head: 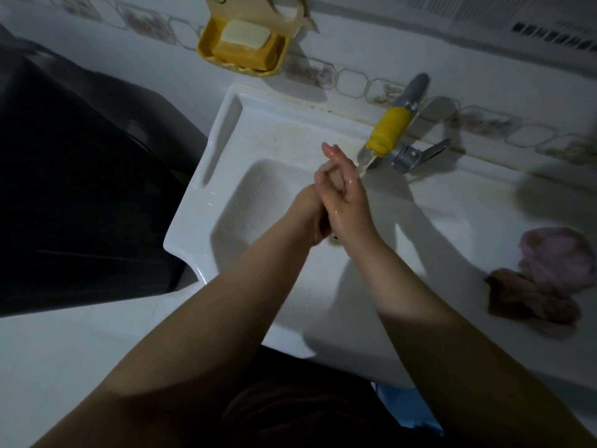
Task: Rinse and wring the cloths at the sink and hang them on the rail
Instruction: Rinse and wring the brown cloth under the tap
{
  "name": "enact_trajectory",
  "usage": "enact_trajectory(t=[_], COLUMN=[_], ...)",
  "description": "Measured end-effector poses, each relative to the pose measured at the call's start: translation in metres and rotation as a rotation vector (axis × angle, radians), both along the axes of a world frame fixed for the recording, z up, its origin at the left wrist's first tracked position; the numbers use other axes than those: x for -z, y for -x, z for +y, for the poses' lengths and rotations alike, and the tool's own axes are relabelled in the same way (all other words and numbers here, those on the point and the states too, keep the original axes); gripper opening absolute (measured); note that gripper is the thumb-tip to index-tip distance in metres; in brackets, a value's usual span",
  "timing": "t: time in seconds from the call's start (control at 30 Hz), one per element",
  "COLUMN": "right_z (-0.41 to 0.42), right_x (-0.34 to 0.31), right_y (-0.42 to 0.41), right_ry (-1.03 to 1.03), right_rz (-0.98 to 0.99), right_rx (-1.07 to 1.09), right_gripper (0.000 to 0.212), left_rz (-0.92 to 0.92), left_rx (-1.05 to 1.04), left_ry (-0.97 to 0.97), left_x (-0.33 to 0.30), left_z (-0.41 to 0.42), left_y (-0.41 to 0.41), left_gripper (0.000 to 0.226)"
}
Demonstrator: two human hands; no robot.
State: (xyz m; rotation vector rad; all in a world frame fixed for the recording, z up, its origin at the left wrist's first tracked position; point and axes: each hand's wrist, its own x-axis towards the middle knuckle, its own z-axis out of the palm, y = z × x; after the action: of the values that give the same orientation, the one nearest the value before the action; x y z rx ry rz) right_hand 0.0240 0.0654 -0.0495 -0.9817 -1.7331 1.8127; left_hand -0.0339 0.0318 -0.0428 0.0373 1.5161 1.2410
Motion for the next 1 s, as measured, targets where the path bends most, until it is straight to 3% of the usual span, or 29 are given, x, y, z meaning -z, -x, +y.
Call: enact_trajectory(t=[0.03, 0.07, 0.13, 0.27, 0.37, 0.47, 0.57, 0.7, 0.77, 0.83, 0.87, 0.9, 1.0], right_z=[-0.002, 0.001, 0.012, 0.036, 0.043, 0.054, 0.064, 0.041, 0.019, 0.003, 0.004, 0.007, 0.025], right_x=[0.000, -0.002, -0.007, -0.002, 0.005, 0.008, 0.015, -0.004, -0.010, -0.007, -0.002, -0.006, -0.016], right_y=[0.001, 0.004, 0.011, 0.021, 0.020, 0.009, -0.011, -0.008, -0.001, -0.003, -0.003, -0.002, 0.008], right_ry=[-0.076, -0.119, -0.097, 0.153, 0.294, 0.199, 0.369, 0.682, 0.454, 0.077, -0.006, -0.056, -0.025], right_rz=[-0.058, -0.126, -0.229, -0.223, -0.193, -0.332, -0.324, -0.104, -0.024, -0.071, -0.090, -0.126, -0.243], right_rx=[0.007, 0.034, 0.146, 0.376, 0.281, 0.134, 0.231, 0.246, 0.169, 0.118, 0.148, 0.181, 0.297], right_gripper=[0.024, 0.011, 0.024, 0.038, 0.038, 0.041, 0.028, 0.018, 0.011, 0.015, 0.012, 0.010, 0.035], left_rz=[-0.130, -0.142, -0.057, 0.095, 0.088, 0.172, 0.201, -0.096, -0.144, -0.135, -0.118, -0.108, 0.005], left_rx=[-0.031, -0.016, 0.050, 0.185, 0.287, 0.341, 0.222, -0.098, -0.152, -0.112, -0.077, -0.054, 0.080], left_ry=[0.004, 0.026, 0.063, 0.213, 0.227, 0.172, 0.079, 0.053, -0.009, -0.061, -0.066, -0.045, 0.066], left_x=[-0.003, -0.001, -0.004, -0.006, -0.010, -0.012, -0.007, 0.000, -0.003, -0.003, -0.004, -0.009, -0.017], left_z=[-0.001, -0.001, -0.002, -0.001, -0.004, -0.009, -0.012, -0.008, -0.001, 0.005, 0.007, 0.009, 0.012], left_y=[-0.006, -0.007, -0.009, -0.014, -0.010, 0.003, 0.023, 0.024, 0.011, -0.002, -0.008, -0.011, -0.007], left_gripper=[0.035, 0.036, 0.042, 0.044, 0.036, 0.038, 0.035, 0.033, 0.034, 0.029, 0.027, 0.028, 0.037])
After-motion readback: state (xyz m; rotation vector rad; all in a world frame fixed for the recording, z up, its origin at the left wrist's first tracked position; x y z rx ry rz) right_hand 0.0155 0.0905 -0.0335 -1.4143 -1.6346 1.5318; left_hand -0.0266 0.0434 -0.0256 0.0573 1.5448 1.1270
